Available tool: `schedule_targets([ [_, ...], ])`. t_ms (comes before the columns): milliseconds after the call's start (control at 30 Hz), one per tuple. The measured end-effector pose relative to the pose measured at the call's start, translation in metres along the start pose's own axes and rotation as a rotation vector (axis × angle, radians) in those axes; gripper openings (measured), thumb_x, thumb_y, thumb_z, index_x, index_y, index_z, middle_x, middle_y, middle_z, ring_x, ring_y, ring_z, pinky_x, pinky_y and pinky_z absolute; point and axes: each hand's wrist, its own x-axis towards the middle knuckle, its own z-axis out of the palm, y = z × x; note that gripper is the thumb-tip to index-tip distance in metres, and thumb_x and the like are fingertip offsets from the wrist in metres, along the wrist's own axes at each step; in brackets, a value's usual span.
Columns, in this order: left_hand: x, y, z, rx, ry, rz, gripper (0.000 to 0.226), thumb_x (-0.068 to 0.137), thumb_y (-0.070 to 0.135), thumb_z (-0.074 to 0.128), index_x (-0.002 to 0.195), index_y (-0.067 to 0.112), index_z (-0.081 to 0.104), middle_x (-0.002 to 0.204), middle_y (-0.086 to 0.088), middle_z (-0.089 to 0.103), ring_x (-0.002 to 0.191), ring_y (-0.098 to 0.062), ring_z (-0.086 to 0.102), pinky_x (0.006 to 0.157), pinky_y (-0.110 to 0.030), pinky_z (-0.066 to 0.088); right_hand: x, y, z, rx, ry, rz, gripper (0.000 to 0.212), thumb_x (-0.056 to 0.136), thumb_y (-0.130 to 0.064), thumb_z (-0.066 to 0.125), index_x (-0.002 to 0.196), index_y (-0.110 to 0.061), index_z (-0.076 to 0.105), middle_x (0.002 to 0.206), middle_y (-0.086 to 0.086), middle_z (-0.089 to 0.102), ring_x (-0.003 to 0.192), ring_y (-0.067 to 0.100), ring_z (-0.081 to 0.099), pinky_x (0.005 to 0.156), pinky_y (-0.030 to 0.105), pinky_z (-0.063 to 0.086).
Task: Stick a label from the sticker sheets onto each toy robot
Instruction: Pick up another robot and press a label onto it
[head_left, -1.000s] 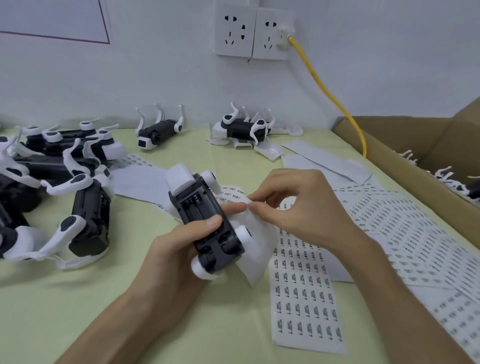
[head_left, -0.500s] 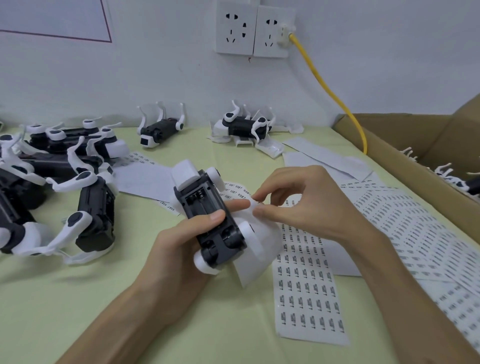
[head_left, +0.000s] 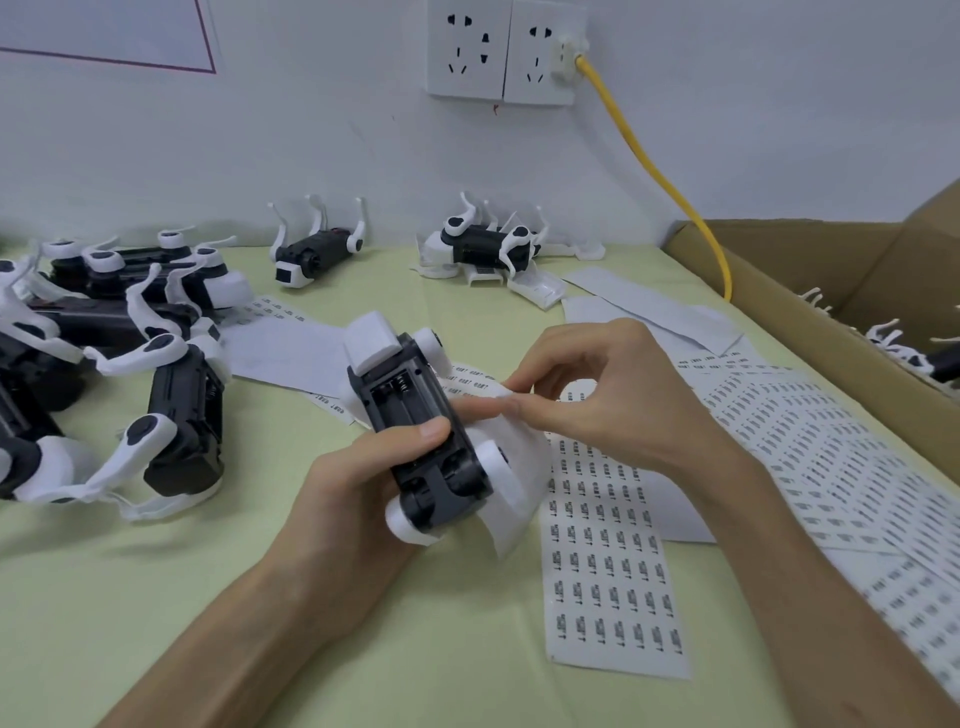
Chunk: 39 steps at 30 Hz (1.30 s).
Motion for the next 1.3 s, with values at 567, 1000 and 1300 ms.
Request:
schedule_targets([
  [567, 0.0021, -0.0044, 0.0018, 0.031, 0.121, -0.037, 0.041, 0.077, 0.026, 0.059, 0.106, 0.009, 0.082, 0.104, -0.008, 0.078, 0.084, -0.017, 0.076, 0.061, -0.017, 0.056, -0.0025, -0.0001, -0.0094, -0.031, -0.083, 0.105, 0.01, 0.08, -0.009, 0.082, 0.088, -0.016, 0.082, 0.08, -0.007, 0.076, 0.071, 0.019, 0.07, 0.076, 0.044, 0.059],
  [1000, 0.002, -0.0047, 0.0026, 0.154, -0.017, 0.008, 0.041, 0.073, 0.023, 0.07, 0.112, 0.019, 0.081, 0.118, -0.002, 0.077, 0.107, -0.016, 0.074, 0.079, -0.018, 0.057, -0.0014, -0.0008, -0.007, -0.02, -0.017, 0.06, 0.009, 0.078, -0.002, 0.079, 0.076, -0.011, 0.08, 0.07, -0.004, 0.074, 0.067, 0.013, 0.07, 0.07, 0.037, 0.06],
  [1300, 0.0029, -0.006, 0.0, 0.163, 0.067, -0.027, 0.054, 0.068, 0.037, 0.071, 0.117, 0.016, 0.079, 0.122, -0.013, 0.074, 0.109, -0.026, 0.073, 0.079, -0.024, 0.059, -0.0005, -0.0008, -0.0066, -0.013, 0.026, 0.084, 0.018, 0.08, 0.001, 0.075, 0.074, -0.016, 0.08, 0.071, -0.002, 0.075, 0.068, 0.013, 0.071, 0.073, 0.038, 0.06],
])
